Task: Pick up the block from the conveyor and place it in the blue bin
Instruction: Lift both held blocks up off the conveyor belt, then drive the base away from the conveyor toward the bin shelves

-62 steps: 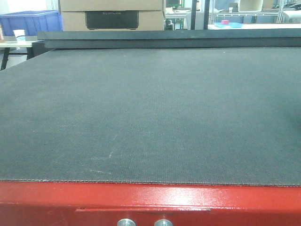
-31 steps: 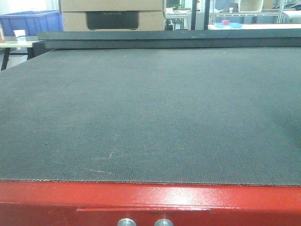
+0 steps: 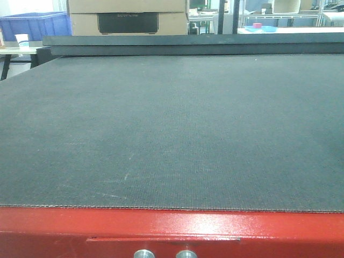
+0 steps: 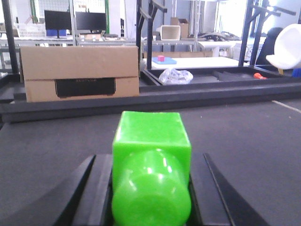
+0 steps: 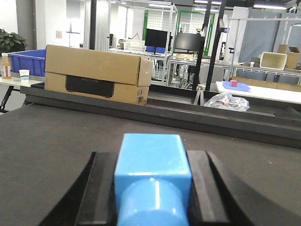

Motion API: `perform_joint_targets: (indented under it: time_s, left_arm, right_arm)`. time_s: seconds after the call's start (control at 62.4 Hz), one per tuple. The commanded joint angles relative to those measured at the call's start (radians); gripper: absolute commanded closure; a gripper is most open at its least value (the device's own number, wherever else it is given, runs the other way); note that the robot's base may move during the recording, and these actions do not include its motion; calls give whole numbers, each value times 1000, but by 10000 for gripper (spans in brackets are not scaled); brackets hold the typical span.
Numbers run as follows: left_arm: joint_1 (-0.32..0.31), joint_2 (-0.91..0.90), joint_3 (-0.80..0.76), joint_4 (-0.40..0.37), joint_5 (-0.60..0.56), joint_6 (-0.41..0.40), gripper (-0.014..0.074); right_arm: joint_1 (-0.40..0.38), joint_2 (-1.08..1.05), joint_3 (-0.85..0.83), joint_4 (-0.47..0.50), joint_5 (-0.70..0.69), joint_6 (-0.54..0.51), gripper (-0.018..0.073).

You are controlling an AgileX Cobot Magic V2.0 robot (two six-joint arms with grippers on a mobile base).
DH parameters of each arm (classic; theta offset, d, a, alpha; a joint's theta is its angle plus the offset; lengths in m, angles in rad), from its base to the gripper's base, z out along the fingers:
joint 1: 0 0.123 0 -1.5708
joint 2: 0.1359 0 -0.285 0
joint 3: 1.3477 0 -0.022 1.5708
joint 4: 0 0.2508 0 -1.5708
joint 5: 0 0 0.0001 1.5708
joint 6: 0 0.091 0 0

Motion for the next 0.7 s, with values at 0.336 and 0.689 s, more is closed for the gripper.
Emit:
perform_joint_targets:
  time_s: [0.336, 0.689]
  left_arm:
    - [-6, -6, 0, -11, -31, -2, 707]
    - [-6, -6, 0, -11, -31, -2, 707]
  right_arm:
    - [0, -5, 0, 2, -23, -5, 727]
    - [0, -5, 0, 2, -23, -5, 727]
